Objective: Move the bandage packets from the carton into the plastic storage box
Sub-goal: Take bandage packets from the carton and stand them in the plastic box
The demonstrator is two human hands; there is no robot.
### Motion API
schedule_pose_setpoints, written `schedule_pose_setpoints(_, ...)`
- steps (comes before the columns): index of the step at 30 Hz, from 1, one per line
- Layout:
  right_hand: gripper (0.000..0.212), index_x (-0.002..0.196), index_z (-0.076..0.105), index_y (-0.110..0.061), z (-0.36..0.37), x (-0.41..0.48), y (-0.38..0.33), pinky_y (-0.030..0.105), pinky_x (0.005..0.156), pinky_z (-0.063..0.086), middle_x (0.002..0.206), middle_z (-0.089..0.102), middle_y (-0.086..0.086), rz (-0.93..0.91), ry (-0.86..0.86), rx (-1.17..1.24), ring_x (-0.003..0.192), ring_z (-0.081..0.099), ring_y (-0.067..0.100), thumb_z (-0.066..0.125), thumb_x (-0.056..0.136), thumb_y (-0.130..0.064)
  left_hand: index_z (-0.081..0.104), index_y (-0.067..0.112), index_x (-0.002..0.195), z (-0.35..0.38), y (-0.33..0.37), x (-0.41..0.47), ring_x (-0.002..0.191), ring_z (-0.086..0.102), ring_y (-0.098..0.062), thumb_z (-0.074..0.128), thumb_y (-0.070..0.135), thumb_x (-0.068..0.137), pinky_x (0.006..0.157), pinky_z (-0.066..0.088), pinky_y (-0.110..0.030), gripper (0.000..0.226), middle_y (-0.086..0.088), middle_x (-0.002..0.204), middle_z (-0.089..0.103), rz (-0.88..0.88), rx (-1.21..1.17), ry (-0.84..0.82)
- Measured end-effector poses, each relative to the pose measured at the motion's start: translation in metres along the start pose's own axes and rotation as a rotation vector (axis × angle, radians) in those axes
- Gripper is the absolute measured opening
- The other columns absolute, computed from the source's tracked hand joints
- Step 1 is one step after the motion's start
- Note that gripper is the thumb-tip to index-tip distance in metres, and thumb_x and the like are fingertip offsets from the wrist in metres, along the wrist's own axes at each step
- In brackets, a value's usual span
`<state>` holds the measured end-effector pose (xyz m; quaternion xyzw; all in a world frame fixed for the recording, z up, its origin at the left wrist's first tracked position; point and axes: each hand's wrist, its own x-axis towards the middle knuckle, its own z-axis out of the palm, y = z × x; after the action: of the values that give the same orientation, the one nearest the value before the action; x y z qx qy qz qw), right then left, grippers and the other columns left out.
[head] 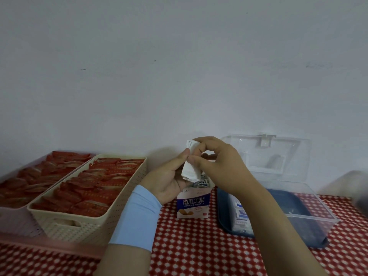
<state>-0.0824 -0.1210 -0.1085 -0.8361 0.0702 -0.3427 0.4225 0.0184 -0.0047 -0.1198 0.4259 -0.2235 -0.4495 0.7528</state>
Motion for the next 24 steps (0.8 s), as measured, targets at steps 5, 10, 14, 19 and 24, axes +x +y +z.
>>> schedule_pose_setpoints(5, 0.014, 0.072, 0.071, -0.03, -0.003, 0.0, 0.001, 0.019, 0.088, 0.05, 0.127, 0.062, -0.027, 0.031, -0.032, 0.05, 0.109, 0.06, -0.008, 0.081, 0.079, -0.024, 0.065, 0.003, 0.121, -0.005, 0.0, 0.0, 0.097, 0.07, -0.025, 0.059, 0.029, 0.085, 0.083, 0.059, -0.035, 0.045, -0.02, 0.115, 0.07, -0.057, -0.021, -0.02)
schedule_pose_setpoints(10, 0.054, 0.094, 0.062, -0.041, -0.013, -0.006, -0.011, 0.01, 0.095, 0.032, 0.151, 0.028, -0.035, 0.008, -0.213, -0.172, 0.125, 0.029, -0.028, 0.094, 0.052, -0.041, 0.069, 0.006, 0.116, -0.004, 0.002, 0.0, 0.095, 0.073, -0.021, 0.061, 0.031, 0.088, 0.082, 0.06, -0.039, 0.038, -0.014, 0.115, 0.072, -0.003, -0.008, -0.008)
schedule_pose_setpoints(14, 0.059, 0.094, 0.053, -0.041, -0.016, -0.007, -0.016, 0.001, 0.083, 0.034, 0.142, 0.04, -0.035, 0.001, -0.232, -0.271, 0.12, 0.039, -0.021, 0.096, 0.053, -0.039, 0.076, 0.009, 0.102, -0.001, 0.0, 0.004, 0.099, 0.073, -0.024, 0.064, 0.035, 0.081, 0.086, 0.056, -0.042, 0.035, -0.01, 0.112, 0.073, 0.019, 0.083, -0.009)
schedule_pose_setpoints(19, 0.048, 0.086, 0.056, -0.028, -0.02, -0.009, -0.014, -0.002, 0.077, 0.042, 0.122, 0.06, -0.021, 0.006, -0.164, -0.211, 0.106, 0.058, -0.003, 0.094, 0.056, -0.031, 0.073, 0.007, 0.104, 0.004, -0.004, 0.003, 0.089, 0.073, -0.019, 0.061, 0.031, 0.082, 0.078, 0.06, -0.036, 0.035, -0.012, 0.108, 0.073, -0.008, 0.071, -0.084)
schedule_pose_setpoints(24, 0.053, 0.083, 0.053, -0.021, -0.018, -0.009, -0.015, 0.006, 0.078, 0.047, 0.115, 0.06, -0.014, -0.031, -0.174, -0.167, 0.098, 0.058, 0.0, 0.097, 0.052, -0.023, 0.062, 0.002, 0.124, 0.007, -0.006, 0.005, 0.098, 0.071, -0.025, 0.062, 0.029, 0.084, 0.077, 0.061, -0.037, 0.048, -0.015, 0.122, 0.068, 0.023, 0.044, -0.083)
